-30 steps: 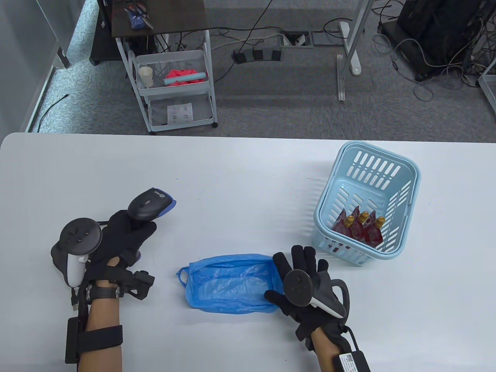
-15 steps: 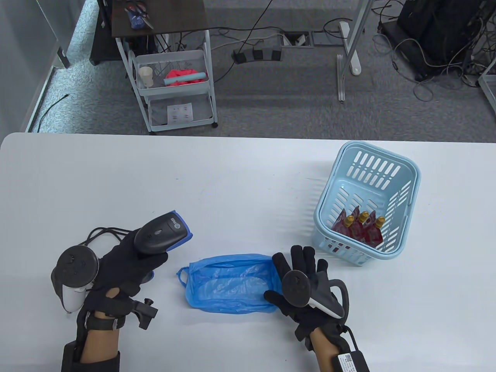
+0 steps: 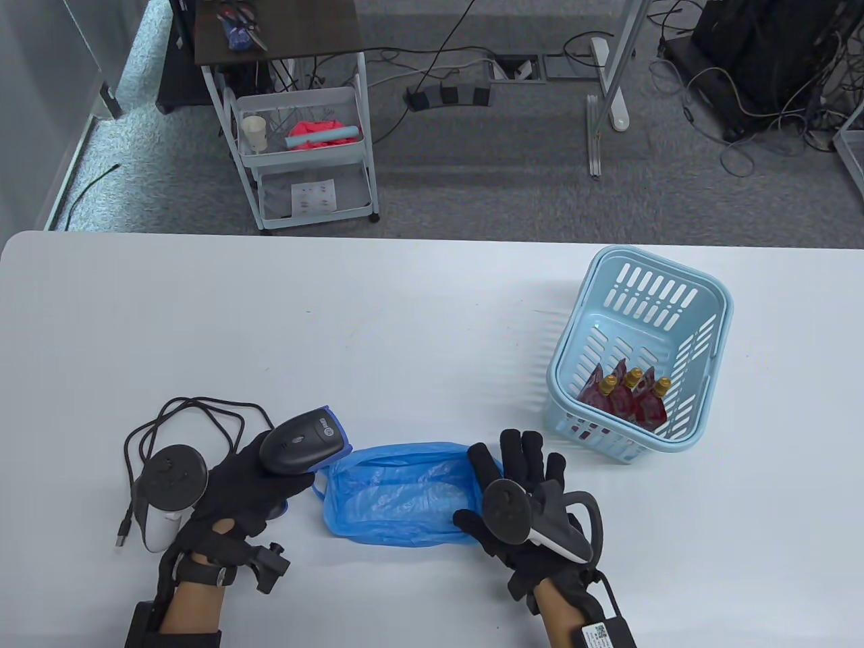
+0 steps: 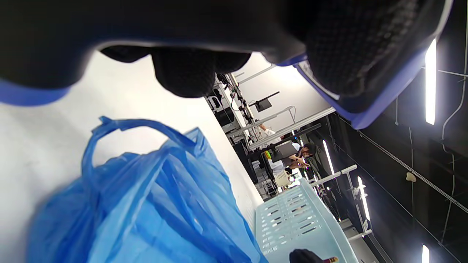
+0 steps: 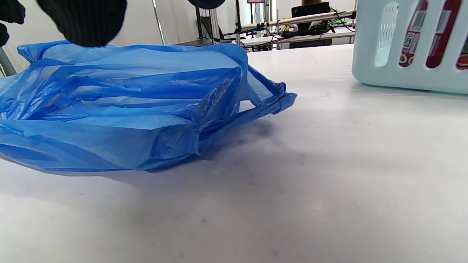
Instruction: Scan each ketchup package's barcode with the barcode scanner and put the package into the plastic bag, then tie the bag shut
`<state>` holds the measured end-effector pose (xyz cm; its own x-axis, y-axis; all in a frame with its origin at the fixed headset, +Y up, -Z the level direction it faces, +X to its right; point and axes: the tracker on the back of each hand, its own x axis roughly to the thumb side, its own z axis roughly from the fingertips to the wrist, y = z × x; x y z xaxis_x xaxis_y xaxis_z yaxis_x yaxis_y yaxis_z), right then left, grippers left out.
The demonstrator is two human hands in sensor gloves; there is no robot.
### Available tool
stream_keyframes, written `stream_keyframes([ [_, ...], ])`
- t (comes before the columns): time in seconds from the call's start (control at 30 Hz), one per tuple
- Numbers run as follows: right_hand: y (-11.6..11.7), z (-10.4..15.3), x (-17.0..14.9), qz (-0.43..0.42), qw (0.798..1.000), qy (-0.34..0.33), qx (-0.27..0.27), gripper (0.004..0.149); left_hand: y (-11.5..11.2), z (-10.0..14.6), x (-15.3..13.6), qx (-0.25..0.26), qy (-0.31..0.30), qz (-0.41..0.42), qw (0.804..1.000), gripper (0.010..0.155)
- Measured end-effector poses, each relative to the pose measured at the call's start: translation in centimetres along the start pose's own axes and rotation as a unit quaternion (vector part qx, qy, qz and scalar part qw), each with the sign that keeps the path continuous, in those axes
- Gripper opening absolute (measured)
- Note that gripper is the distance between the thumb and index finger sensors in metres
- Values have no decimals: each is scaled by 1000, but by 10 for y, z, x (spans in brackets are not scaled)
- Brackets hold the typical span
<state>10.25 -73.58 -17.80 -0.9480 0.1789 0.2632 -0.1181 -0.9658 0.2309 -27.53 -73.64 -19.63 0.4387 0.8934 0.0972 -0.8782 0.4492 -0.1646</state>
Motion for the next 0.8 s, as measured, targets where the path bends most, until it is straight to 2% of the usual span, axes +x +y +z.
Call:
stream_keyframes([
  [0.17, 1, 0, 2, 4, 1000, -2, 3, 87, -2, -1, -4, -8, 5, 1, 1000, 55],
  [0.5, -9, 6, 2, -9, 1000, -6, -28, 82, 0, -1, -6, -10, 11, 16, 1000, 60],
  [0.73, -34, 12, -1, -36, 998, -2, -61, 77, -1, -1, -5, -12, 13, 13, 1000, 58],
  [0.8, -47, 15, -5, -54, 994, 7, -98, 75, -1, -1, -6, -12, 16, 11, 1000, 58],
])
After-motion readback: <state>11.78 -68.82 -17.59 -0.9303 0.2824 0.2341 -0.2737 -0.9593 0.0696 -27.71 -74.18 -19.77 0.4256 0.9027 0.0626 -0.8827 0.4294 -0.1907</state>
